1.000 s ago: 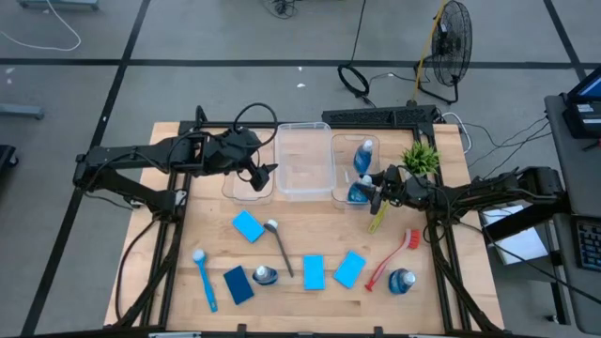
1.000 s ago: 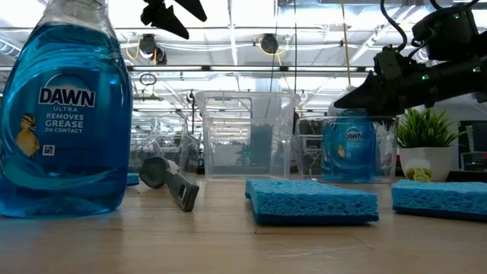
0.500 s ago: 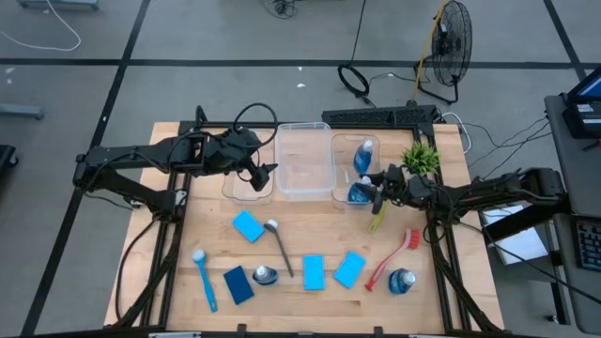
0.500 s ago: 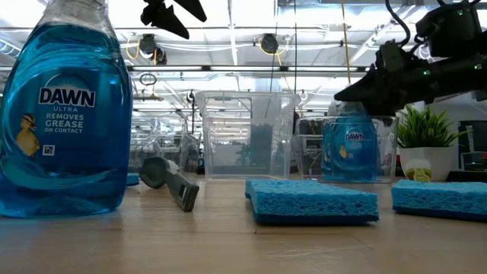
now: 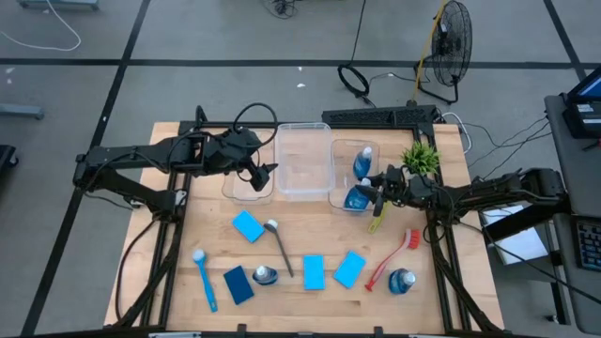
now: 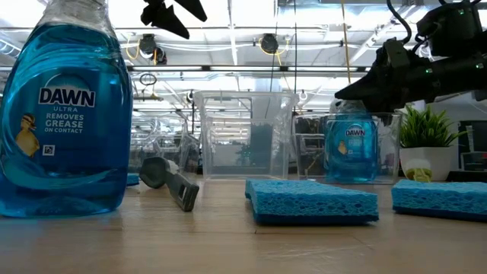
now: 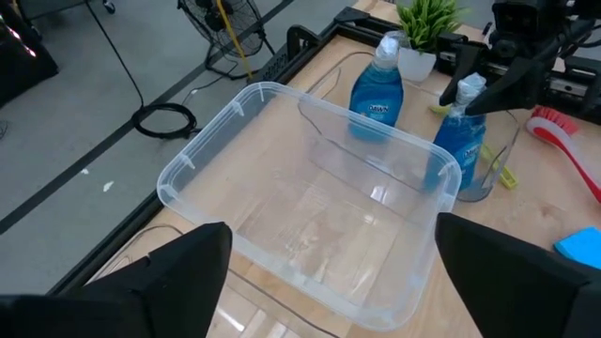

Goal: Pick & Place Kitchen Sink Supplies
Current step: Put the blue dishwashing liquid bottle into the right transparent bin

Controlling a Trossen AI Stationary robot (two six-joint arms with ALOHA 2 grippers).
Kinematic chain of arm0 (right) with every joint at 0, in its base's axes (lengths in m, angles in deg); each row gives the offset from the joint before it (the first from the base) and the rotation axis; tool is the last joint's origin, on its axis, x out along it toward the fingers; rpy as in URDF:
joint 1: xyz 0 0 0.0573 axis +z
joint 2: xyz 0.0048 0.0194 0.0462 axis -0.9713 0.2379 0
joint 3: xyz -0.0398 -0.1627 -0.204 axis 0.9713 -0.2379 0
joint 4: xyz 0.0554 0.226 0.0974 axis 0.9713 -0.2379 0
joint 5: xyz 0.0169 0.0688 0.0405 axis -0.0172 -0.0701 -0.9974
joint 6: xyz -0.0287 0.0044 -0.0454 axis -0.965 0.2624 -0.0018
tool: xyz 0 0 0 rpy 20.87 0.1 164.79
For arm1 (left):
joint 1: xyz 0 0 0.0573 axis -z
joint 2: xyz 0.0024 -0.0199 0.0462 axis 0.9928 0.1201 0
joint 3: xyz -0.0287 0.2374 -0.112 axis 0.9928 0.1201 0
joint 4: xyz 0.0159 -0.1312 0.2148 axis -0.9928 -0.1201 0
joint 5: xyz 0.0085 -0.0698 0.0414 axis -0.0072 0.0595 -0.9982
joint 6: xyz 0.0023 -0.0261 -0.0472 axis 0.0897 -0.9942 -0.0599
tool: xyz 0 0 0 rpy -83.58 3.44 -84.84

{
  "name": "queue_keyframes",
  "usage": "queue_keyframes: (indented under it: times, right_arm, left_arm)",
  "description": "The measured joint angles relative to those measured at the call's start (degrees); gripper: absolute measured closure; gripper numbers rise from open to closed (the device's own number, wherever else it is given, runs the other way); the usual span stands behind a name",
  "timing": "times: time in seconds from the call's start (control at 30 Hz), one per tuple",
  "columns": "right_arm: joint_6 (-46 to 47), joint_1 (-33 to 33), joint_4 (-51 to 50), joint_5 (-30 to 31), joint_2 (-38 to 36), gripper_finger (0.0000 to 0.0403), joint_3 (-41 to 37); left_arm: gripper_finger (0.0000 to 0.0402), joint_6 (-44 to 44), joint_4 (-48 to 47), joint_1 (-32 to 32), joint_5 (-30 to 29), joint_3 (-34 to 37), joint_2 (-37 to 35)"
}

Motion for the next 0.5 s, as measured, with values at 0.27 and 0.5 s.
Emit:
queue_keyframes:
  times: [0.27, 0.5]
  right_arm:
    - [-4.74, 0.0, 1.38, 0.03, -1.62, 0.0268, 1.45]
    - [-8.91, -0.02, -8.51, -1.52, -3.06, 0.0268, 5.57]
  left_arm:
    - [0.0029, 0.0, 0.04, -0.01, -0.02, 0.0, 0.0]
    - [0.0019, 0.0, 0.06, -0.01, -0.04, 0.0, 0.0]
